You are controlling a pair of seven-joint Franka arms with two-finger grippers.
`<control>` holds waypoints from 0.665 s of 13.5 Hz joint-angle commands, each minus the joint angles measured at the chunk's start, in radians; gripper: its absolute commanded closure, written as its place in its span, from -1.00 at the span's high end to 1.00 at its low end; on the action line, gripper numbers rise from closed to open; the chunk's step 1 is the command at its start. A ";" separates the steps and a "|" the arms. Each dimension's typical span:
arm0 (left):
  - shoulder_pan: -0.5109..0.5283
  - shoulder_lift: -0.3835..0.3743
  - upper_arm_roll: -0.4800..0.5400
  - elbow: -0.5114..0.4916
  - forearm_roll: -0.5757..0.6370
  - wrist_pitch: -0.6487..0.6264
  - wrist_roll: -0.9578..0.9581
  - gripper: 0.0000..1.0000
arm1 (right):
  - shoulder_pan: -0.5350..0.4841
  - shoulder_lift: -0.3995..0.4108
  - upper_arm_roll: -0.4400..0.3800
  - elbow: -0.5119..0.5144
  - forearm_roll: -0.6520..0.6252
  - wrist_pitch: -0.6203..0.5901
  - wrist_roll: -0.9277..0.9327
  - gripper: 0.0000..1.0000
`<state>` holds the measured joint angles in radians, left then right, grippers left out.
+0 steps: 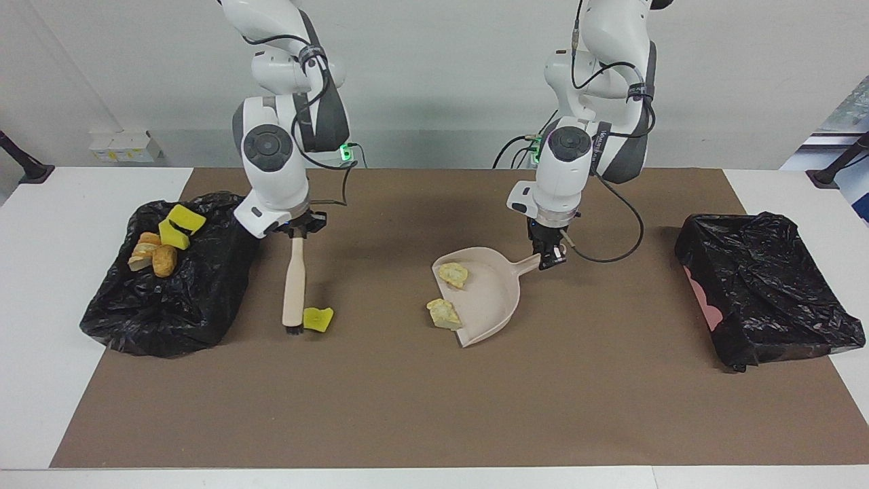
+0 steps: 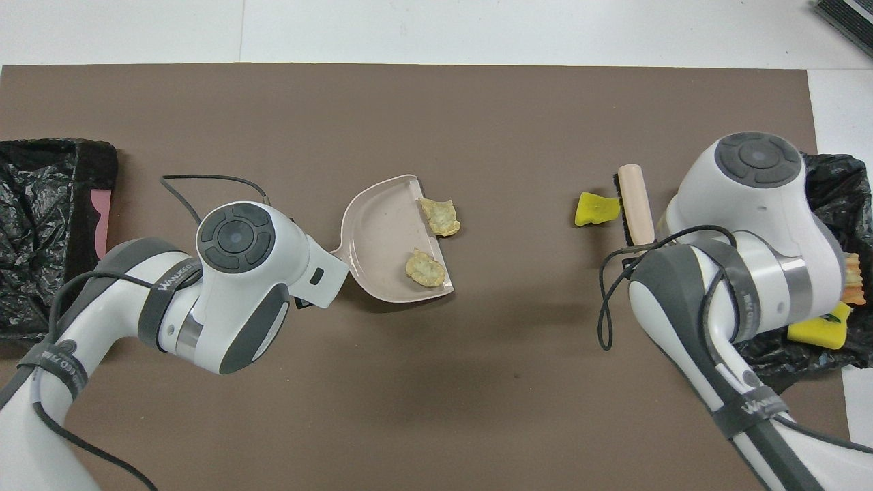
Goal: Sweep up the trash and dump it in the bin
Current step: 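Sweep the yellow foam piece into the dustpan with the right gripper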
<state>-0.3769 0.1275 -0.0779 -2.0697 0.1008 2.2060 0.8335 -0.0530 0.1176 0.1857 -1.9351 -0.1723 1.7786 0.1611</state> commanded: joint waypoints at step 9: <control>-0.007 -0.032 0.007 -0.038 0.022 0.018 0.004 -1.00 | 0.125 0.102 0.023 -0.049 0.048 0.240 -0.017 -1.00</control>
<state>-0.3769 0.1275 -0.0778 -2.0699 0.1008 2.2060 0.8335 0.0273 0.1687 0.2052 -2.0420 -0.1623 2.0155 0.1535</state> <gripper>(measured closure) 0.670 0.744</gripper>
